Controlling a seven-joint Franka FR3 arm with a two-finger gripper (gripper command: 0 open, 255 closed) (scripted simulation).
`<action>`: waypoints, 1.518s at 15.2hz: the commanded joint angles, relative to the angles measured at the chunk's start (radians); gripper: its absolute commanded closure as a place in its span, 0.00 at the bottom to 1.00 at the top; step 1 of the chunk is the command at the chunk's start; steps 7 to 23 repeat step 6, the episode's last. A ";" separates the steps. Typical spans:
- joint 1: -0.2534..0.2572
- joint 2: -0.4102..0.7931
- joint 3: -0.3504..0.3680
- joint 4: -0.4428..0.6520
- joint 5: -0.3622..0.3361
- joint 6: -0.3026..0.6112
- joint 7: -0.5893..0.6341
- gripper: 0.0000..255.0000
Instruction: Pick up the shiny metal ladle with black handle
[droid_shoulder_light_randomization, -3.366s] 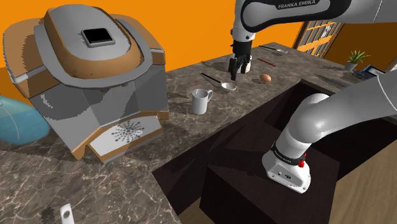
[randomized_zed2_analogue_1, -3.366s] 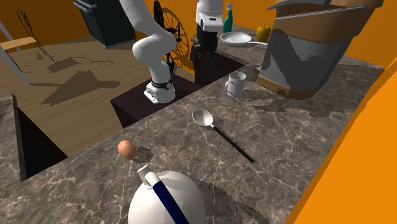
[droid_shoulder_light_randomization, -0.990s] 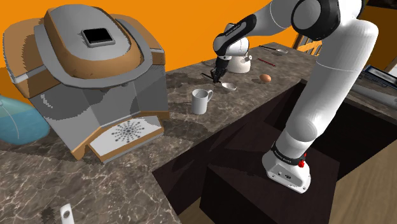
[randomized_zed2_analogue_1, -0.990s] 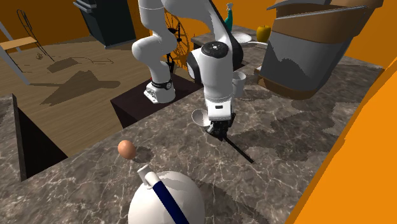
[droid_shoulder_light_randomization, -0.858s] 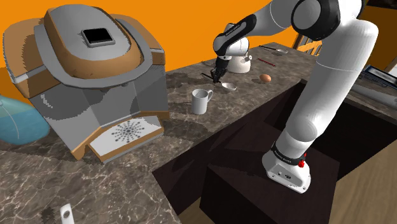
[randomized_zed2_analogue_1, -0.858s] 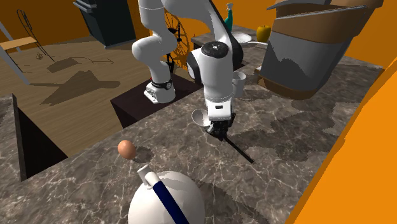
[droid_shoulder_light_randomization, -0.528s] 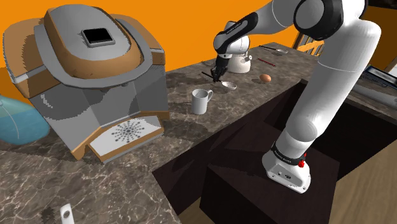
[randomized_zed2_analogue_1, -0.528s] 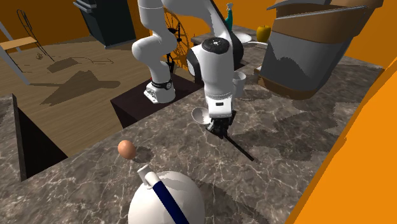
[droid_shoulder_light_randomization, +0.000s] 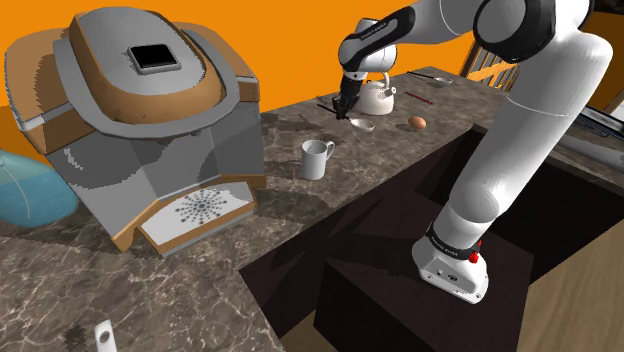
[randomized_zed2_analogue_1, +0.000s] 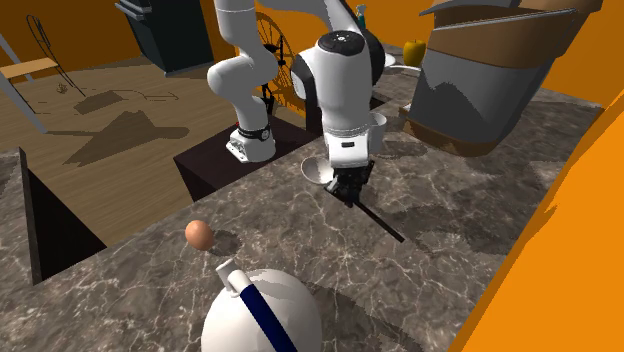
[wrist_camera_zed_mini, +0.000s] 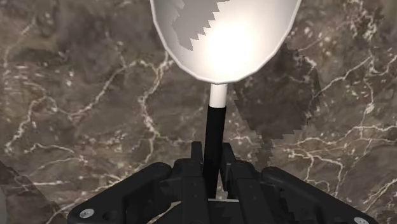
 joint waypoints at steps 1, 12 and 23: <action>0.000 -0.015 -0.001 0.012 -0.008 -0.026 0.008 1.00; 0.001 -0.034 -0.001 0.034 -0.019 -0.066 0.019 1.00; 0.001 -0.034 -0.001 0.034 -0.019 -0.066 0.019 1.00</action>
